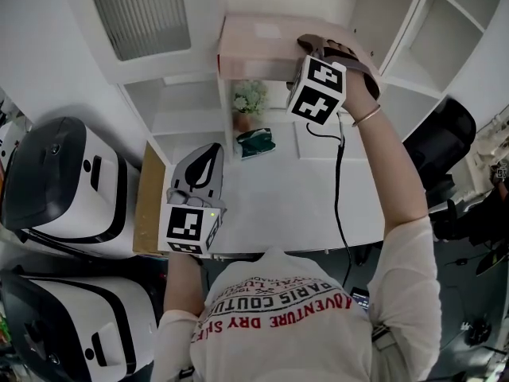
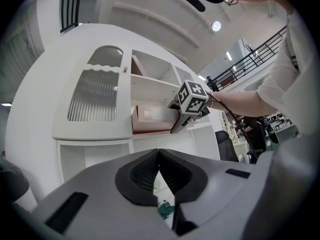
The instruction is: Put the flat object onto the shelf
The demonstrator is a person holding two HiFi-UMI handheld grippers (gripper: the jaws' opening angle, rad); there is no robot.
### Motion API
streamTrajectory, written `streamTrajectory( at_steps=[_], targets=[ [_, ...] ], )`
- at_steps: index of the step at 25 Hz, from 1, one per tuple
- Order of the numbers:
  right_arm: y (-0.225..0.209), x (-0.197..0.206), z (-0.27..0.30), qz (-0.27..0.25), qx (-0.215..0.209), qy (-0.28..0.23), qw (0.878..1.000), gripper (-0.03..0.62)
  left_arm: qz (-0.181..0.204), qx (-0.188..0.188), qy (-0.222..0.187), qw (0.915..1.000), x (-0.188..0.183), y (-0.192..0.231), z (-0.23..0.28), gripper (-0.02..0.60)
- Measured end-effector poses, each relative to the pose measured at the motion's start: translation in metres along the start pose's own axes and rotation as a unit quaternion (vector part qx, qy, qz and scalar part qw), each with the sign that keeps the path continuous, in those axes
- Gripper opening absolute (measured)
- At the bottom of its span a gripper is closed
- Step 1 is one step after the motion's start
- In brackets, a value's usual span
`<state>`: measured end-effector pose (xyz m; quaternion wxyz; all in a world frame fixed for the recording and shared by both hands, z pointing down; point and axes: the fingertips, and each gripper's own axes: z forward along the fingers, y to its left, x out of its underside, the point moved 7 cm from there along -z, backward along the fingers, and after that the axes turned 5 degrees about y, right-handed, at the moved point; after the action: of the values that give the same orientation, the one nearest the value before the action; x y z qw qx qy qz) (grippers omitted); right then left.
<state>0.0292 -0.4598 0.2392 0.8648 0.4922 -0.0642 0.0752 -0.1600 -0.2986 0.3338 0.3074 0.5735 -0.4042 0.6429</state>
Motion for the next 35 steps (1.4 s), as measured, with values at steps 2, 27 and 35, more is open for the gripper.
streamTrajectory(
  at_steps=[2,27,35],
  targets=[
    [-0.004,0.000,0.010,-0.003,0.005,0.000,1.000,0.417,0.000,-0.002,0.001,1.0000,0.001,0.002,0.006,0.014],
    [-0.033,-0.008,0.065,0.025,-0.109,-0.028,0.993,0.469,-0.005,-0.032,0.024,0.9992,0.016,0.027,0.042,0.014],
    [-0.030,-0.011,0.048,0.024,-0.058,-0.070,0.996,0.468,-0.006,-0.033,0.018,0.9993,0.014,0.023,0.041,0.014]
  ],
)
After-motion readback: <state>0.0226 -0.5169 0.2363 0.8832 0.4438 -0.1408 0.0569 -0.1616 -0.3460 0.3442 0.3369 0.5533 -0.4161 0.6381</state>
